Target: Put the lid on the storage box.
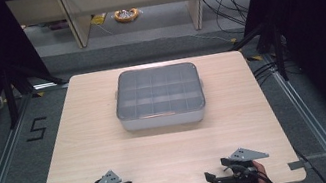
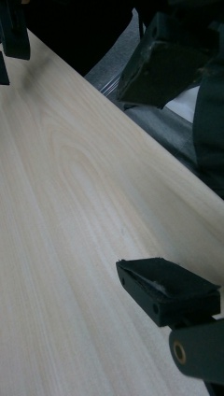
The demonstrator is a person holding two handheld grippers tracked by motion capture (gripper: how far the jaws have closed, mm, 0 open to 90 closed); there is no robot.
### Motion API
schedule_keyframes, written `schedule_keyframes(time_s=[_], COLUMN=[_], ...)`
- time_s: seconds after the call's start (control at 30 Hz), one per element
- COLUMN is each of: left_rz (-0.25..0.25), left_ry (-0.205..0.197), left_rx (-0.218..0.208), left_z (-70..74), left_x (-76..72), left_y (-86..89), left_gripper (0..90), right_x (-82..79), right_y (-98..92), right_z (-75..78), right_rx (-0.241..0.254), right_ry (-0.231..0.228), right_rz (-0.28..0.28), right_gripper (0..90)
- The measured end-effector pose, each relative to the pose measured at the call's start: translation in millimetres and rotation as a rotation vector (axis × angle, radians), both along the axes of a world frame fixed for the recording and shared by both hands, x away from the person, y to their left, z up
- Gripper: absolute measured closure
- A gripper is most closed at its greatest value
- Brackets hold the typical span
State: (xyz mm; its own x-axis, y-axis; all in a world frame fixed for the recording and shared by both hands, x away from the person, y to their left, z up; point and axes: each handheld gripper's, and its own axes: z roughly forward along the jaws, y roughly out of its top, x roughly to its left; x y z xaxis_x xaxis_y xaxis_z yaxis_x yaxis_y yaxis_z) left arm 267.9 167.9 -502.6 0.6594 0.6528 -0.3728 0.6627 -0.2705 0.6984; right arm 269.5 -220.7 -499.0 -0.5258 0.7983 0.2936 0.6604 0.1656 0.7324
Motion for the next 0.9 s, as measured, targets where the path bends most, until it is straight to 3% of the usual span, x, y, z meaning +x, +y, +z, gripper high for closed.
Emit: schedule_keyframes(time_s=[0.03, 0.1, 0.17, 0.33, 0.4, 0.43, 0.5, 0.53, 0.57, 0.73, 0.77, 0.8, 0.83, 0.87, 0.9], left_rz=[-0.001, -0.005, 0.001, 0.005, 0.011, 0.013, 0.013, 0.015, 0.015, 0.016, 0.015, 0.014, 0.012, 0.008, 0.007], left_ry=[0.001, 0.001, -0.003, -0.001, -0.001, -0.002, 0.000, 0.001, 0.000, 0.001, 0.001, -0.001, 0.000, 0.000, 0.000], left_rx=[0.005, 0.002, -0.003, 0.003, -0.003, -0.002, -0.002, -0.001, 0.000, -0.002, -0.002, 0.000, 0.001, 0.000, 0.001], left_z=[-0.2, 0.1, 0.1, 0.7, 0.5, 0.6, 0.7, 0.8, 0.8, 0.6, 0.6, 0.6, 0.6, 0.4, 0.4], left_x=[-1.0, -3.0, -4.2, -5.2, -5.4, -5.5, -5.5, -5.5, -5.4, -5.1, -5.2, -5.1, -5.0, -4.8, -4.7], left_y=[0.2, 0.2, 0.2, 2.7, 2.6, 2.6, 2.7, 2.8, 2.8, 2.8, 2.7, 2.6, 2.6, 2.6, 2.6], left_gripper=[15.5, 15.5, 15.5, 15.5, 15.5, 15.5, 15.5, 15.5, 15.5, 15.5, 15.5, 15.5, 15.5, 15.5, 15.5], right_x=[-1.0, -7.0, -9.4, -15.9, -16.2, -16.0, -16.9, -18.7, -17.5, -16.7, -18.0, -18.6, -18.5, -16.6, -16.7], right_y=[-0.7, -1.0, -3.4, -4.2, -5.8, -6.2, -6.5, -4.2, -6.7, -7.0, -4.0, -3.7, -3.6, -6.4, -6.5], right_z=[-1.1, -1.1, -1.7, -2.1, -1.3, -2.1, -1.8, -2.0, -1.5, -2.3, -3.0, -2.4, -2.6, -2.8, -2.5], right_rx=[-0.005, 0.010, 0.009, 0.014, 0.019, 0.010, 0.011, 0.031, -0.007, -0.016, 0.032, 0.036, 0.037, -0.001, -0.002], right_ry=[-0.008, 0.021, -0.004, 0.008, 0.019, 0.002, 0.013, 0.020, -0.004, -0.007, 0.029, 0.044, 0.041, 0.005, 0.007], right_rz=[0.002, -0.008, 0.006, -0.008, 0.017, 0.012, 0.015, -0.009, 0.004, 0.003, -0.007, -0.007, -0.007, 0.008, 0.011], right_gripper=[17.3, 17.4, 17.4, 17.3, 17.3, 17.4, 17.3, 17.3, 17.4, 17.3, 17.3, 17.4, 17.4, 17.4, 17.4])
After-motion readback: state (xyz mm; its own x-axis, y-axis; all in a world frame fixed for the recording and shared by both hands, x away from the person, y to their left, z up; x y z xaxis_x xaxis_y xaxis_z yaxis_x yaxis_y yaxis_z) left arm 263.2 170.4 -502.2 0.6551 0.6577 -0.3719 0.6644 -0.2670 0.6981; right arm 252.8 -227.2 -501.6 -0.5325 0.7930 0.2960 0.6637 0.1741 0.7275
